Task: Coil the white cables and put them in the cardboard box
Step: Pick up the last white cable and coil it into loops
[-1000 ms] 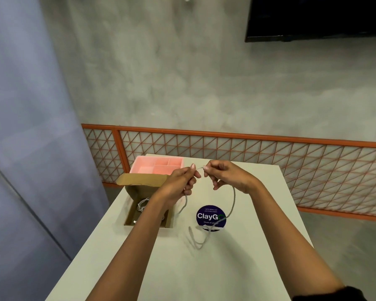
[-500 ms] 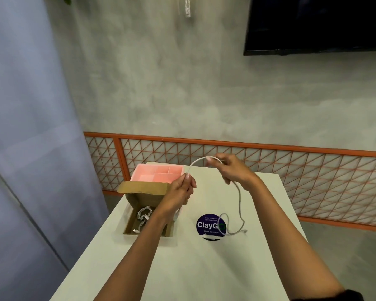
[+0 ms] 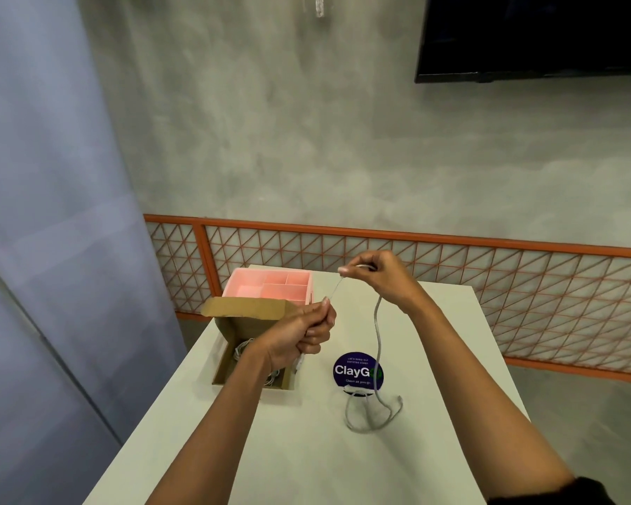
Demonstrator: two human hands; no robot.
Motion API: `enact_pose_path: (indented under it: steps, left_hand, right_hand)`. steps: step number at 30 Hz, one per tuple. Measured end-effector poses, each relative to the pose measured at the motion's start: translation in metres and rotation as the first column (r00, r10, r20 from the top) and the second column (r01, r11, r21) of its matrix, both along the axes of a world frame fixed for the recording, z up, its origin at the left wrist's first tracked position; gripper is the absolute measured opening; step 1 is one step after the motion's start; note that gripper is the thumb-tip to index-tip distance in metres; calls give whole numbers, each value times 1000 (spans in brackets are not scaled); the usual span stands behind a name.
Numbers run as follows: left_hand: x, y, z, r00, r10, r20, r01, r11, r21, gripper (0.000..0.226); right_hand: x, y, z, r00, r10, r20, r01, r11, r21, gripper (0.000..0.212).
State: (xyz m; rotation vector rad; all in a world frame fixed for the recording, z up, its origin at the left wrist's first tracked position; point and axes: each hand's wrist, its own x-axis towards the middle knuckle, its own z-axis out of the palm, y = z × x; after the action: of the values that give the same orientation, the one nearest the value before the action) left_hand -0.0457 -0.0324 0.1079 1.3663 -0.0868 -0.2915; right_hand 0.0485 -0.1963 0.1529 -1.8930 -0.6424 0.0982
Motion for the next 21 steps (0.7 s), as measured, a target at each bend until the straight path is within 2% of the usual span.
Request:
enact_pose_path:
  steps: [3, 5, 8, 12, 14, 18, 19, 21]
  left_hand:
    - [2, 1, 5, 999, 33, 38, -30, 997, -73, 37]
    - [5, 2, 10, 997, 36, 68, -27, 991, -128, 39]
    - [9, 4, 14, 993, 44, 108, -15, 966, -257, 36]
    - [14, 5, 17, 971, 188, 146, -132, 936, -326, 32]
    - [17, 6, 16, 959, 238, 154, -183, 934, -306, 35]
    - [23, 2, 3, 928, 344, 141, -274, 889, -368, 38]
    - [25, 0, 0, 916, 378, 134, -313, 882, -354, 38]
    - [27, -2, -8, 894, 421, 152, -382, 895, -230, 38]
  right_hand:
    - [1, 5, -11, 997, -63, 52, 65, 997, -32, 26]
    - [-2, 8, -17, 999, -36, 29, 39, 995, -89, 33]
    - [-8, 12, -29, 990, 90, -109, -102, 989, -107, 41]
    - [-19, 13, -47, 926, 193, -324, -271, 938, -215, 31]
    - [-25, 12, -46, 884, 231, -407, -364, 886, -287, 32]
    - [-34, 16, -30, 837, 313, -450, -512, 739, -438, 35]
    - [-36, 18, -26, 831, 319, -455, -528, 707, -470, 38]
    - [-40, 21, -19, 831, 328, -449, -545, 643, -538, 44]
